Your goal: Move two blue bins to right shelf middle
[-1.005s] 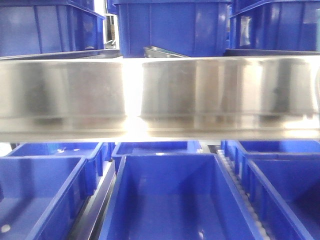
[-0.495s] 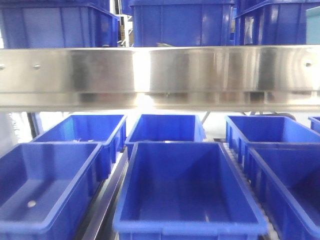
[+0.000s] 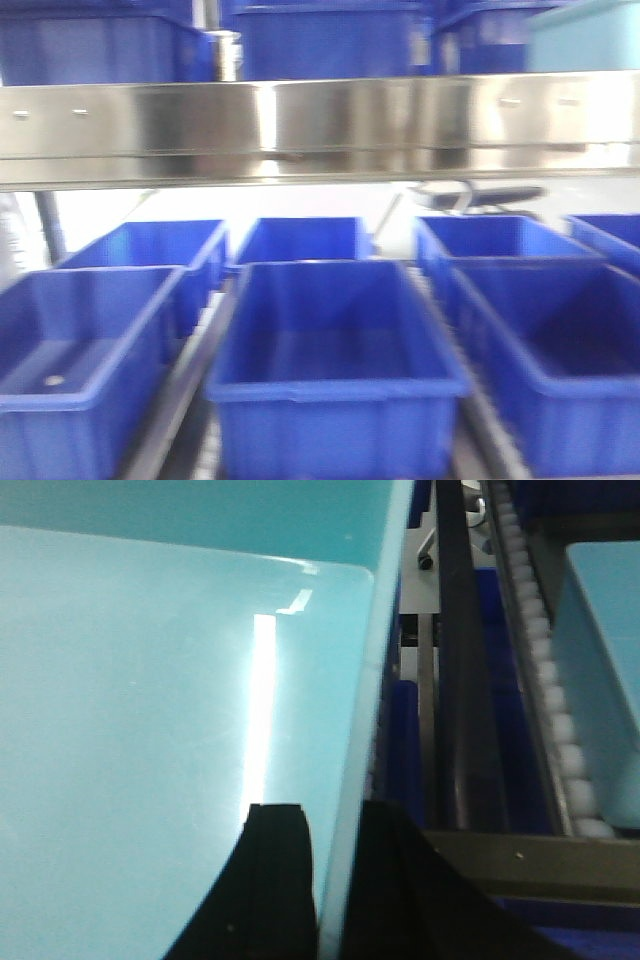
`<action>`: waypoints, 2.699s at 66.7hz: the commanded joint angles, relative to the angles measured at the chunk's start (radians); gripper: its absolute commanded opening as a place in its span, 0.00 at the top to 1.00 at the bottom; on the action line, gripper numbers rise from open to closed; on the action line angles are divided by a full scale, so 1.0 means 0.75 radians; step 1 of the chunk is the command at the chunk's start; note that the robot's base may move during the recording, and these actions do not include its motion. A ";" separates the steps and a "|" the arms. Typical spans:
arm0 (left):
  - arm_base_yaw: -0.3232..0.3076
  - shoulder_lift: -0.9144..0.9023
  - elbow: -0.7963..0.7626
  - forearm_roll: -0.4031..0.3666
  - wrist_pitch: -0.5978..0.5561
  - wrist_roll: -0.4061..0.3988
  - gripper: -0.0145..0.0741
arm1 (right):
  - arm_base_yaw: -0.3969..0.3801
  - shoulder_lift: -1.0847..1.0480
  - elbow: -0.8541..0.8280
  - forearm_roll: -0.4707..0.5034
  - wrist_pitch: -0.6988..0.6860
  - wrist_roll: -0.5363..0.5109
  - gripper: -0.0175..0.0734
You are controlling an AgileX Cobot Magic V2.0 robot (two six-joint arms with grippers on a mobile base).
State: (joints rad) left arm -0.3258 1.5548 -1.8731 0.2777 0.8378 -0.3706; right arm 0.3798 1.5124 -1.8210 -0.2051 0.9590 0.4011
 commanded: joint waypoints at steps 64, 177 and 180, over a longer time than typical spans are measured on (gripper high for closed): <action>-0.001 -0.005 -0.013 0.003 -0.105 -0.007 0.96 | 0.002 -0.022 -0.013 0.019 -0.033 -0.025 0.98; 0.002 -0.005 -0.013 0.003 -0.105 -0.007 0.96 | 0.002 -0.022 -0.013 0.019 -0.033 -0.025 0.98; 0.002 -0.005 -0.013 0.003 -0.105 -0.007 0.96 | 0.002 -0.022 -0.013 0.019 -0.033 -0.025 0.98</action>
State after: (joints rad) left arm -0.3258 1.5601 -1.8731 0.2777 0.8243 -0.3706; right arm 0.3782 1.5124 -1.8210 -0.2105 0.9692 0.4029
